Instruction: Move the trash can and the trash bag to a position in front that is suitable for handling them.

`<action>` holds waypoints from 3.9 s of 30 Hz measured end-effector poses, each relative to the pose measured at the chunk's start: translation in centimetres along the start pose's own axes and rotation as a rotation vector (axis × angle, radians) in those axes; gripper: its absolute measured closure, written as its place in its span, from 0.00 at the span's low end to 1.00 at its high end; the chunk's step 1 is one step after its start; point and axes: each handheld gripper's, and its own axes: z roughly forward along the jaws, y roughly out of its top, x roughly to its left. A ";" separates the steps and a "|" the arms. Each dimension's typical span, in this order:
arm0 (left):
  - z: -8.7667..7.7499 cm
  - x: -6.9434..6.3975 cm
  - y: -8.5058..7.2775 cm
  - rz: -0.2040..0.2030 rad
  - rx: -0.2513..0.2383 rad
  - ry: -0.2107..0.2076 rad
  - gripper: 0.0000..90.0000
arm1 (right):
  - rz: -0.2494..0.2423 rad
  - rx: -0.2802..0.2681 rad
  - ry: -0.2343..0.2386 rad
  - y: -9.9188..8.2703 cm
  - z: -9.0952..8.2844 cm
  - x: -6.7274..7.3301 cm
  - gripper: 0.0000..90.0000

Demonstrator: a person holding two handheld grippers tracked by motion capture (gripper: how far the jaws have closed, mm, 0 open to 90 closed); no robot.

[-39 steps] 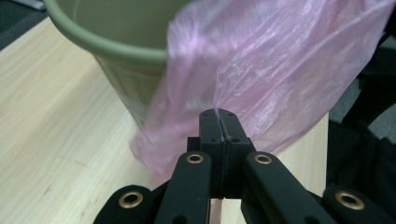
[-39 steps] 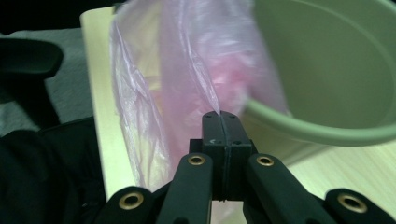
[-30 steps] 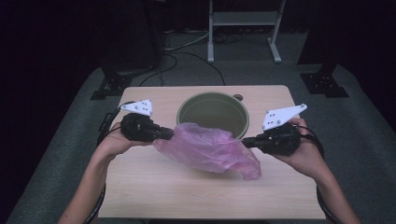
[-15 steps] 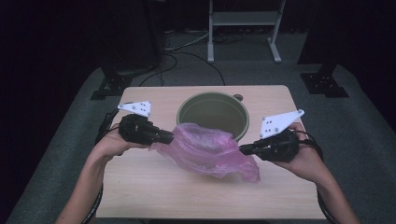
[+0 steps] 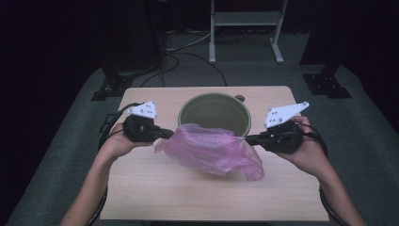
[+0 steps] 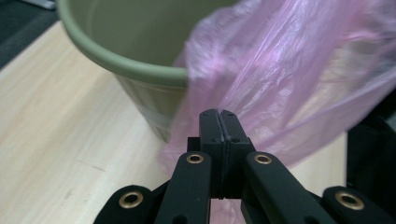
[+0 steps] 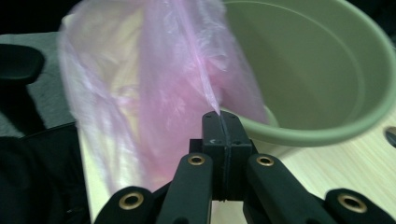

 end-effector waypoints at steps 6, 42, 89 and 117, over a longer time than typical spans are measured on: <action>1.2 0.9 1.3 0.018 0.010 0.085 1.00 | 0.039 0.012 -0.071 0.2 0.6 -1.8 1.00; 4.7 6.6 4.3 -0.038 0.003 0.214 1.00 | 0.207 -0.020 -0.204 -0.3 3.6 -8.5 1.00; 10.4 11.8 0.9 -0.235 -0.030 0.107 1.00 | 0.357 0.074 -0.151 -2.8 9.1 -12.5 1.00; 2.4 9.0 -2.0 -0.196 -0.061 0.019 0.55 | 0.310 -0.172 -0.028 -5.0 -0.1 -9.5 0.65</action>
